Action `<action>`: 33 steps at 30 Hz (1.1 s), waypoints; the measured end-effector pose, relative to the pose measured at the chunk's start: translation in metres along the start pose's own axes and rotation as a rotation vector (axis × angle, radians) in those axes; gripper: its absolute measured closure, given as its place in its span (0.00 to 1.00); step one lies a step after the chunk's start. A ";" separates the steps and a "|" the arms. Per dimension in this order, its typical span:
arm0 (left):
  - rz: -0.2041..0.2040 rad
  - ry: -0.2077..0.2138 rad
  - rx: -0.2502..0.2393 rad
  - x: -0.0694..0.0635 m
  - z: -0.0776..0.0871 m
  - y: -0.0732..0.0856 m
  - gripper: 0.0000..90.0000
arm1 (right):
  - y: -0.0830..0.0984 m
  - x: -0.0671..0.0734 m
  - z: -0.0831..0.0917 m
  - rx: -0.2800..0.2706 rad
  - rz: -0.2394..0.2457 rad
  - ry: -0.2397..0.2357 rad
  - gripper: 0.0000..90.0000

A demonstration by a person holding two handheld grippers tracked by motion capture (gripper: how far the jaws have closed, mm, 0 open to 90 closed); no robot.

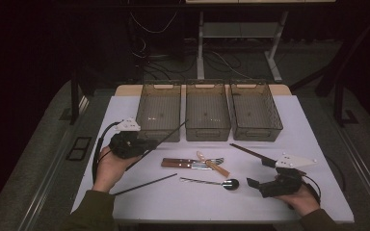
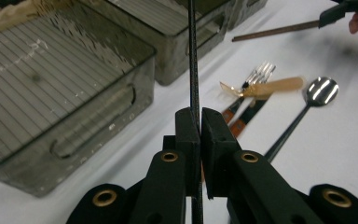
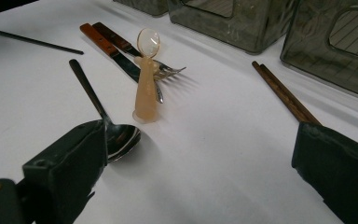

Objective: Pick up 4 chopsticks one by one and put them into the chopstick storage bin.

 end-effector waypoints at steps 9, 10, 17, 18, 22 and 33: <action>0.010 -0.038 -0.009 0.015 -0.007 -0.027 0.95 | 0.000 0.001 0.001 -0.006 0.001 -0.002 0.04; 0.007 -0.041 -0.005 0.017 -0.007 -0.030 0.95 | -0.001 0.000 0.000 -0.010 0.008 -0.001 0.04; 0.027 -0.074 -0.024 0.031 -0.014 -0.049 0.95 | -0.001 0.001 0.001 -0.007 -0.002 -0.003 0.04; 0.034 -0.082 -0.021 0.034 -0.016 -0.051 0.95 | -0.001 0.001 0.001 -0.007 -0.002 -0.003 0.04; 0.071 -0.106 -0.025 0.044 -0.020 -0.060 0.95 | -0.001 0.001 0.002 -0.007 -0.004 -0.002 0.04; 0.122 -0.161 -0.027 0.075 -0.030 -0.079 0.95 | -0.001 0.001 0.002 -0.011 -0.003 -0.001 0.04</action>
Point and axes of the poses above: each handheld gripper's, and its own axes: z roughly backward along the jaws, y roughly out of its underside, x roughly to its left, the point moved 7 cm from there along -z, roughly forward along the jaws, and after that the axes turned 3 degrees about y, right-handed, at the moved point
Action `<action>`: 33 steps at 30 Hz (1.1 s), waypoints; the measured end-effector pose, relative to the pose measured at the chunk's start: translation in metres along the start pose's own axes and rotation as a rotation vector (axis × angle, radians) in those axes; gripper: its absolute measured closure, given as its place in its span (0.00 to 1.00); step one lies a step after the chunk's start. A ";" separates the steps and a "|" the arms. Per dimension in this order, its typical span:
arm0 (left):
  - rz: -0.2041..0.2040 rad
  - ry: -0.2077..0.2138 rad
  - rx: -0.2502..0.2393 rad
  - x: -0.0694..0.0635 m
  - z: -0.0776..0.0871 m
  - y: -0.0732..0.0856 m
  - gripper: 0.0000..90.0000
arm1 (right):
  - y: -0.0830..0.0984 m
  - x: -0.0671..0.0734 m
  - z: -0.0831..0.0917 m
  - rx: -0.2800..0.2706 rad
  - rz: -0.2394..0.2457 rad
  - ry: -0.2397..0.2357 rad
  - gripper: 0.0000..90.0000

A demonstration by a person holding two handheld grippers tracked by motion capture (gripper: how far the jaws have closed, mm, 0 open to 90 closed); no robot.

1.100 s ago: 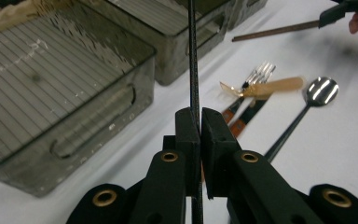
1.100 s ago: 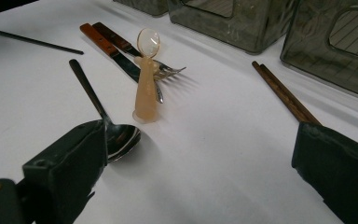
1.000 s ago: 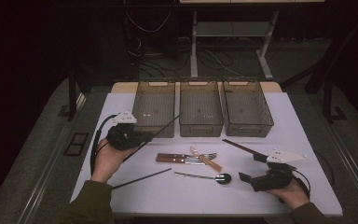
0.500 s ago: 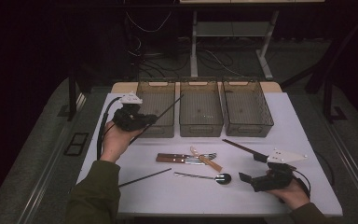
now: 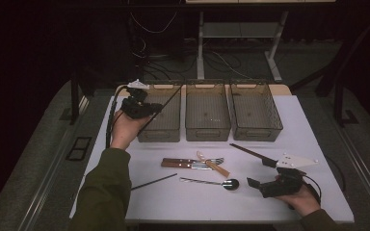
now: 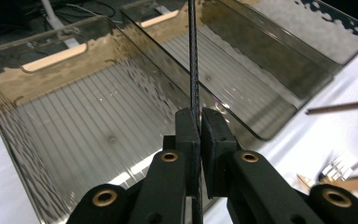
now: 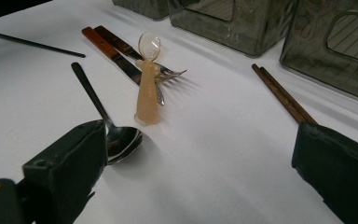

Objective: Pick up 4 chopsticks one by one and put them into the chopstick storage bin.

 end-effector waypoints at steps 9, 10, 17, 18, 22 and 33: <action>0.055 -0.097 0.022 0.031 -0.015 -0.007 0.95 | 0.000 0.000 0.001 -0.005 0.000 -0.001 0.04; 0.058 -0.101 0.020 0.034 -0.017 -0.006 0.95 | 0.000 0.000 0.001 -0.004 -0.002 0.000 0.04; 0.076 -0.144 0.025 0.049 -0.031 -0.004 0.95 | -0.001 0.001 0.002 -0.009 -0.003 -0.003 0.04; 0.067 -0.156 0.041 0.050 -0.033 -0.002 0.95 | -0.001 0.001 0.002 -0.008 -0.002 -0.004 0.04; 0.056 -0.187 0.057 0.055 -0.038 0.001 0.95 | -0.001 0.001 0.002 -0.009 -0.001 -0.006 0.04; 0.054 -0.210 0.149 0.058 -0.060 0.028 0.95 | -0.001 0.001 0.003 -0.012 0.002 -0.005 0.04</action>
Point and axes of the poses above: each handheld gripper's, and its own axes: z roughly backward along the jaws, y roughly out of its underside, x roughly to its left, the point moved 7 cm from there along -z, roughly forward along the jaws, and after that the axes turned 3 degrees about y, right-handed, at the moved point
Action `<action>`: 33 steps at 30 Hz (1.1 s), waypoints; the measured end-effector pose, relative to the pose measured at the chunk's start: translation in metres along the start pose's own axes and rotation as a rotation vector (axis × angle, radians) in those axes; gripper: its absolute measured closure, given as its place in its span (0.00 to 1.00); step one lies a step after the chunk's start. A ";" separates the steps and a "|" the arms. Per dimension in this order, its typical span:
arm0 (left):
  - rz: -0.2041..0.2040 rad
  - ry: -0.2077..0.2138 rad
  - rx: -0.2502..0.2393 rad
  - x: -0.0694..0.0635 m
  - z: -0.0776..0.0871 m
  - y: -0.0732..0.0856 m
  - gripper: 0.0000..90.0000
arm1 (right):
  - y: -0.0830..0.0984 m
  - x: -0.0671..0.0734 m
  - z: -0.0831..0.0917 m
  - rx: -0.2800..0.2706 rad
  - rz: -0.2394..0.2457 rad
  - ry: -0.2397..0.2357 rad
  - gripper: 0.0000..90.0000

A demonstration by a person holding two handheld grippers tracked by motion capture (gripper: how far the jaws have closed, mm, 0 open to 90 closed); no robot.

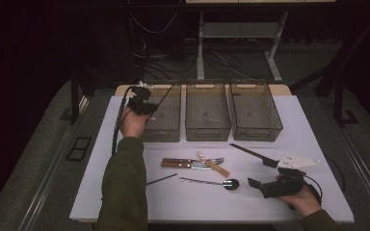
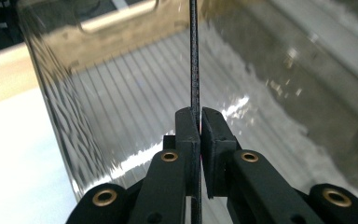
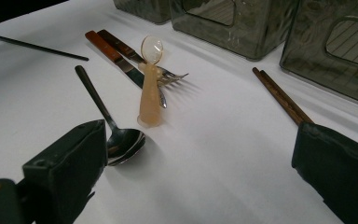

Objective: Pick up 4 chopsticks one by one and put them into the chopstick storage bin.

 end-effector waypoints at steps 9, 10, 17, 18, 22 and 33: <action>-0.003 -0.011 -0.027 0.001 0.001 -0.001 0.72 | 0.000 0.000 0.000 0.003 -0.003 0.000 0.04; -0.004 -0.010 -0.039 0.001 0.002 -0.003 0.68 | 0.000 0.000 0.000 0.002 -0.004 0.000 0.04; -0.036 0.031 -0.092 -0.004 0.018 -0.009 0.50 | 0.000 -0.001 0.000 0.002 -0.004 0.001 0.04; -0.035 0.046 -0.101 -0.006 0.020 -0.010 0.48 | 0.000 -0.001 0.000 0.003 -0.003 0.001 0.04; -0.048 0.113 -0.129 -0.014 0.033 -0.012 0.41 | 0.000 0.000 0.000 0.001 -0.002 0.003 0.04; -0.142 0.200 -0.161 -0.033 0.067 0.001 0.24 | 0.000 -0.001 0.000 0.003 -0.005 0.003 0.04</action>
Point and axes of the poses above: each handheld gripper's, and its own axes: z roughly backward along the jaws, y roughly out of its underside, x roughly to its left, the point moved 7 cm from there along -z, roughly forward along the jaws, and after that the axes turned 3 degrees about y, right-handed, at the moved point
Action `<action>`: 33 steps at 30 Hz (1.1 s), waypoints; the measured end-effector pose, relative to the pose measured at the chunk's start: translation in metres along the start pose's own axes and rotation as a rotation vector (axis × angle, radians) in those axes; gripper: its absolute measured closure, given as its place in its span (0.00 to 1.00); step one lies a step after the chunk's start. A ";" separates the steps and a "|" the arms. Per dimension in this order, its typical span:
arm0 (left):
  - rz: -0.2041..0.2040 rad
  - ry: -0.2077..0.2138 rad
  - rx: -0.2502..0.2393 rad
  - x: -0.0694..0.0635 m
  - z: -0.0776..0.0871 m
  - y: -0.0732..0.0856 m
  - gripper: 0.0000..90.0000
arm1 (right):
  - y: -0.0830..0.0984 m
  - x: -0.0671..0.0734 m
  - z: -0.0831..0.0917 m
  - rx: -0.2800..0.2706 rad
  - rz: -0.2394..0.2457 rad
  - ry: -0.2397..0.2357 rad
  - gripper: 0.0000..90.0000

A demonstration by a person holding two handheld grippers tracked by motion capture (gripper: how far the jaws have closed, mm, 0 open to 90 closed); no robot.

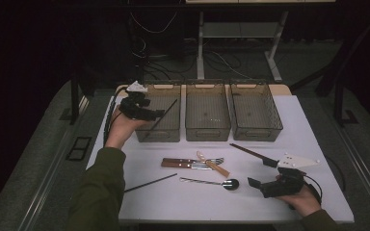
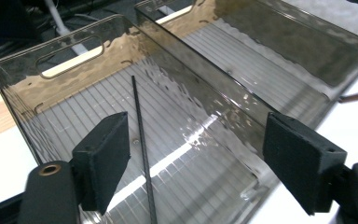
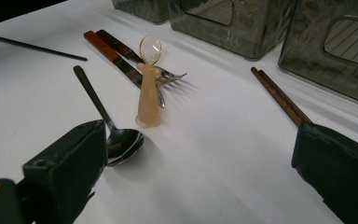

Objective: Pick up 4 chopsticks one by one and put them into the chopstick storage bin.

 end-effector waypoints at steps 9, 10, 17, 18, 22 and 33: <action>-0.035 0.051 -0.043 -0.021 0.021 0.019 0.19 | 0.000 0.000 0.000 -0.001 -0.001 0.000 0.04; -0.040 0.054 -0.045 -0.023 0.024 0.022 0.19 | 0.000 0.000 0.000 -0.002 -0.001 0.000 0.04; -0.051 0.053 -0.066 -0.039 0.039 0.040 0.17 | 0.000 0.000 0.000 -0.001 -0.001 0.000 0.04; -0.055 0.056 -0.064 -0.041 0.041 0.043 0.17 | 0.000 0.000 0.000 -0.001 -0.001 0.000 0.04; -0.059 0.063 -0.068 -0.050 0.048 0.054 0.17 | 0.000 -0.001 0.000 -0.002 -0.002 0.001 0.04; -0.066 0.095 -0.040 -0.074 0.055 0.098 0.25 | 0.000 -0.001 0.000 -0.001 -0.001 0.003 0.04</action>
Point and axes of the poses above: each handheld gripper's, and its own axes: z roughly backward along the jaws, y roughly out of its underside, x roughly to its left, the point moved 7 cm from there along -z, roughly forward along the jaws, and after that the axes turned 3 degrees about y, right-handed, at the moved point
